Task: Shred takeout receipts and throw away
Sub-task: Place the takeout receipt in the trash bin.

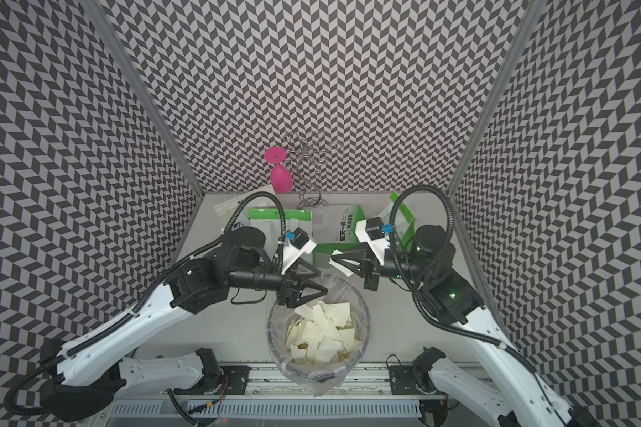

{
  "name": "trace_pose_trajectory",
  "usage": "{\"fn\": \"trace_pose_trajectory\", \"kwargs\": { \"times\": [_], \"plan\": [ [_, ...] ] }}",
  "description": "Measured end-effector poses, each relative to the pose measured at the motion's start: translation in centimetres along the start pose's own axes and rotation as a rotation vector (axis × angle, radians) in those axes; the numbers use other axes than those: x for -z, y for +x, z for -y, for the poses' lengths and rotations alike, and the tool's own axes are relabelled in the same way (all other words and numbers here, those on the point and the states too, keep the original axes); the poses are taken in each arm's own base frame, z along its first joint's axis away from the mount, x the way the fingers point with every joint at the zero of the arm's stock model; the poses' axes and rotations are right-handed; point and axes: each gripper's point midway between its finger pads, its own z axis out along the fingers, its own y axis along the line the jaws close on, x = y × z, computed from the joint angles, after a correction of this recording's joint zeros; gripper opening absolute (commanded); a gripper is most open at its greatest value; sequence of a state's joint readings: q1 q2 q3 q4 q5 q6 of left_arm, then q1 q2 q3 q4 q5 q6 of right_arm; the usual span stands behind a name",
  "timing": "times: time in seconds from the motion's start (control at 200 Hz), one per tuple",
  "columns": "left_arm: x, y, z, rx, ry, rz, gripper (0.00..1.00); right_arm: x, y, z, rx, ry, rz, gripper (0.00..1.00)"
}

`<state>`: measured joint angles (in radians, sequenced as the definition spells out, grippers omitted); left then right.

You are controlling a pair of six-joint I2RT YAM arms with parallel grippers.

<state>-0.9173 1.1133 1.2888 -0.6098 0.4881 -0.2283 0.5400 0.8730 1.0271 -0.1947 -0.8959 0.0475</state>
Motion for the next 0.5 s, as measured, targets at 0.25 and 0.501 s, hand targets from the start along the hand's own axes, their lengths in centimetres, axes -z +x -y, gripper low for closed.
{"fn": "trace_pose_trajectory", "kwargs": {
  "times": [0.25, 0.501],
  "plan": [
    [3.8, -3.8, -3.6, -0.069, -0.14, 0.119, 0.77, -1.3, 5.0, -3.7, -0.14, -0.182, -0.125, 0.54],
    [8.5, -6.7, -10.6, -0.081, -0.458, 0.215, 0.89, -1.5, 3.3, -1.4, -0.037, 0.005, -0.152, 0.77]
  ]
}}
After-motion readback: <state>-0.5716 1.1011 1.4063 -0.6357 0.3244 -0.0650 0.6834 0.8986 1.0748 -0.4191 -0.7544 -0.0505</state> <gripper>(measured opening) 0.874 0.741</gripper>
